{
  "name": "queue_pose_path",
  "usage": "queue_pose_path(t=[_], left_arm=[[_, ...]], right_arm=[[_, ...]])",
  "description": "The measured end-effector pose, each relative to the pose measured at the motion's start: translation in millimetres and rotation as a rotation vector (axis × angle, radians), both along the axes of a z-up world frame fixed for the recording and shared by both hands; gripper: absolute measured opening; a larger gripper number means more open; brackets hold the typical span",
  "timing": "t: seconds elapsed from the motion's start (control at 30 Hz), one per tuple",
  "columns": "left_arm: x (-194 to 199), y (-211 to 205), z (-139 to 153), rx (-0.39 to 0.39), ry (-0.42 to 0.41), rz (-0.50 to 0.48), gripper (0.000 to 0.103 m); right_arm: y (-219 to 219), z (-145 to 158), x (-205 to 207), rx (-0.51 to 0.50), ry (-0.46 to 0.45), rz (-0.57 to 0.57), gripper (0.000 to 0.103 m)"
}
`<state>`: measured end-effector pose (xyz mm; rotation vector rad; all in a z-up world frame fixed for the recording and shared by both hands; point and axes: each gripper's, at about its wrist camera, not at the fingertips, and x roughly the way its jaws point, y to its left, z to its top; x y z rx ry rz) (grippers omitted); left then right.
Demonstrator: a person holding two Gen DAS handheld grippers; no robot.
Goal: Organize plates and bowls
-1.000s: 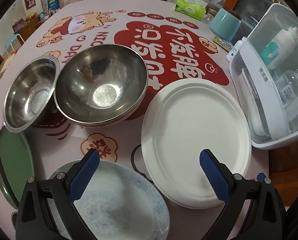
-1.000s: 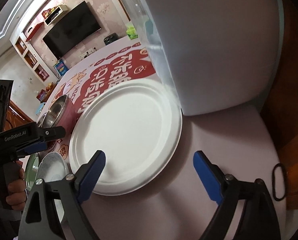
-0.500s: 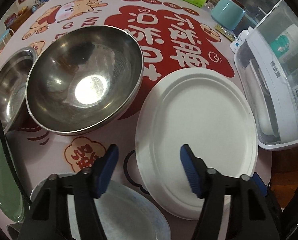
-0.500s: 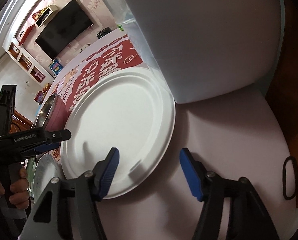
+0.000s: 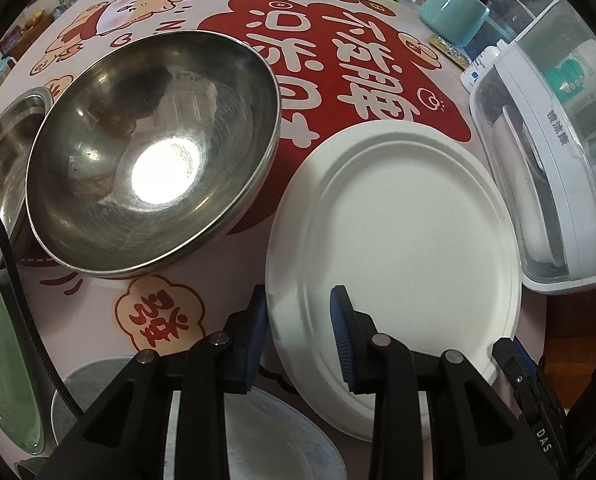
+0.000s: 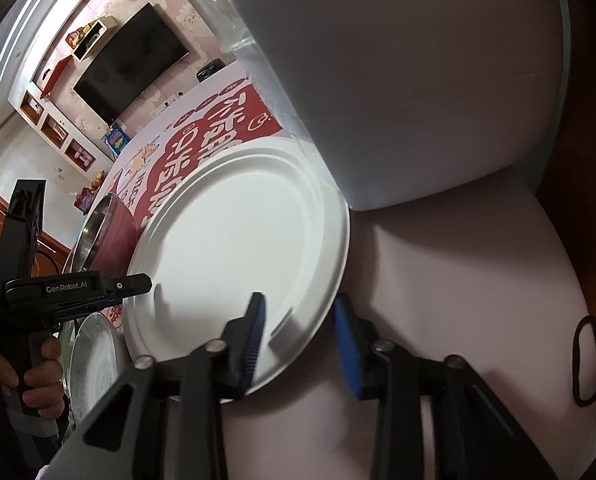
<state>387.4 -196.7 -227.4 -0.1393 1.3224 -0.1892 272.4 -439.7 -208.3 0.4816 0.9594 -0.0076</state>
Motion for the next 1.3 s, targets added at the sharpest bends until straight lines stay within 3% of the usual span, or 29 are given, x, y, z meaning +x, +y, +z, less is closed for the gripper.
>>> queue_pose_path(t=[0.07, 0.57, 0.9, 1.3], left_arm=[[-0.2, 0.5, 0.0, -0.003, -0.002, 0.001, 0.03], [-13.3, 3.4, 20.8, -0.026, -0.059, 0.0, 0.03], [-33.0, 7.6, 50.3, -0.033, -0.11, -0.008, 0.03], [-66.7, 16.5, 90.5, -0.049, -0.179, -0.002, 0.03]], right_arm=[[-1.6, -0.6, -1.3, 0.0, 0.003, -0.008, 0.026], [-8.6, 5.6, -6.7, 0.048, -0.015, -0.023, 0.025], [-10.2, 18.1, -18.6, 0.119, -0.017, -0.029, 0.025], [1.0, 50.4, -40.3, 0.089, -0.062, 0.009, 0.025]])
